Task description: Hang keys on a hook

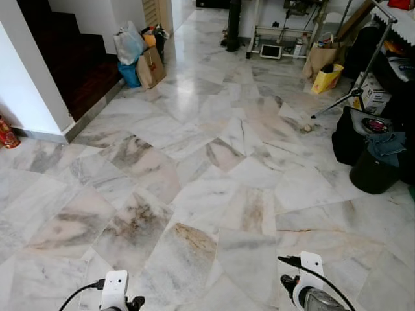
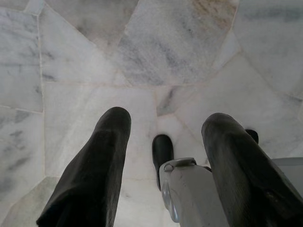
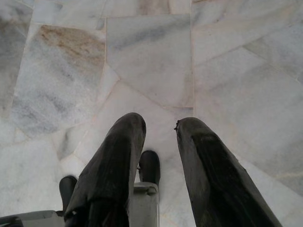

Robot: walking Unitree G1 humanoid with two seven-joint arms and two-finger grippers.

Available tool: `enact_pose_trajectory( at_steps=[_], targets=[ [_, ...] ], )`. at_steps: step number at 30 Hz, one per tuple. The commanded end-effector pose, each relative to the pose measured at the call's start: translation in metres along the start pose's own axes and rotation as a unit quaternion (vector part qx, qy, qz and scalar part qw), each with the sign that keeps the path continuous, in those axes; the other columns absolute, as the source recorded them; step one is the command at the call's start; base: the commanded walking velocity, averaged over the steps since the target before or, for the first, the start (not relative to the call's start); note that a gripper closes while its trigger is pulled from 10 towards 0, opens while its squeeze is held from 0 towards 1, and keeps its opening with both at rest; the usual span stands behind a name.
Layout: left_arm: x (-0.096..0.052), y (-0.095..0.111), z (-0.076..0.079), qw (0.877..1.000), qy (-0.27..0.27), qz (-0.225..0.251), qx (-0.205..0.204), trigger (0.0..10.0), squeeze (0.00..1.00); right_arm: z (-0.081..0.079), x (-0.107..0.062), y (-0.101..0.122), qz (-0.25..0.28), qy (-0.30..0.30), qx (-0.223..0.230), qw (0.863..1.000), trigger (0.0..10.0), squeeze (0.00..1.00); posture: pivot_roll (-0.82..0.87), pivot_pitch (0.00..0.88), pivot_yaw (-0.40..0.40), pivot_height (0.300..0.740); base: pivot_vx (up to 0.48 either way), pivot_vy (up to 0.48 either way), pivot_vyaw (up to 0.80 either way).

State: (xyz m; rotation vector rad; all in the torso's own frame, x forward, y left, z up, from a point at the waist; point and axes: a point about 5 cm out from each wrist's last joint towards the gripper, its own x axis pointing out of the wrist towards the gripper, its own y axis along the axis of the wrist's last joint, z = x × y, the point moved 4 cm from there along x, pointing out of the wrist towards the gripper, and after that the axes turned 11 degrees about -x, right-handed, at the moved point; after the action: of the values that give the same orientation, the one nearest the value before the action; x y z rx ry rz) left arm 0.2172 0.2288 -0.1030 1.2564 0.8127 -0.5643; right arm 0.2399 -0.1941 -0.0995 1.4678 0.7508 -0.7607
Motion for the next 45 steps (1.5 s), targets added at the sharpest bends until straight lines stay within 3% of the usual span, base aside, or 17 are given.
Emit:
enact_pose_trajectory(
  at_steps=[1,16,23,27,31,45],
  targets=[
    [-0.0009,-0.0042,-0.0036,1.000,0.003,-0.010,0.002,10.0,0.00,0.0014,-0.0004,-0.0046,-0.010,-0.002,0.003,1.000,10.0,0.00,0.06,0.000,-0.031,0.740,0.000,0.000,-0.77],
    [-0.0018,-0.0095,-0.0035,1.000,0.009,-0.006,-0.027,10.0,0.00,0.0025,-0.0011,-0.0092,-0.021,0.005,-0.016,1.000,10.0,0.00,0.07,0.000,-0.038,0.740,0.000,0.000,-0.75],
    [-0.0025,-0.0072,-0.0085,1.000,0.022,0.001,-0.006,10.0,0.00,0.0005,-0.0009,-0.0103,-0.023,0.008,-0.016,1.000,10.0,0.00,0.06,0.000,-0.025,0.740,0.000,0.000,-0.75],
    [-0.0024,-0.0008,-0.0115,0.997,0.024,0.001,0.076,10.0,0.00,-0.0007,-0.0007,-0.0104,-0.024,0.008,-0.015,1.000,10.0,0.00,0.06,0.000,-0.026,0.740,0.000,-0.315,-0.75],
    [-0.0025,-0.0015,-0.0127,0.998,0.033,0.003,0.057,10.0,0.00,-0.0005,-0.0007,-0.0100,-0.024,0.007,-0.016,1.000,10.0,0.00,0.06,0.000,-0.028,0.740,0.000,-0.210,-0.74],
    [-0.0016,-0.0019,-0.0112,0.997,0.033,-0.007,0.064,10.0,0.00,0.0004,-0.0007,-0.0078,-0.023,0.008,-0.021,1.000,10.0,0.00,0.06,0.000,-0.039,0.740,0.000,0.000,-0.74]
  ],
)
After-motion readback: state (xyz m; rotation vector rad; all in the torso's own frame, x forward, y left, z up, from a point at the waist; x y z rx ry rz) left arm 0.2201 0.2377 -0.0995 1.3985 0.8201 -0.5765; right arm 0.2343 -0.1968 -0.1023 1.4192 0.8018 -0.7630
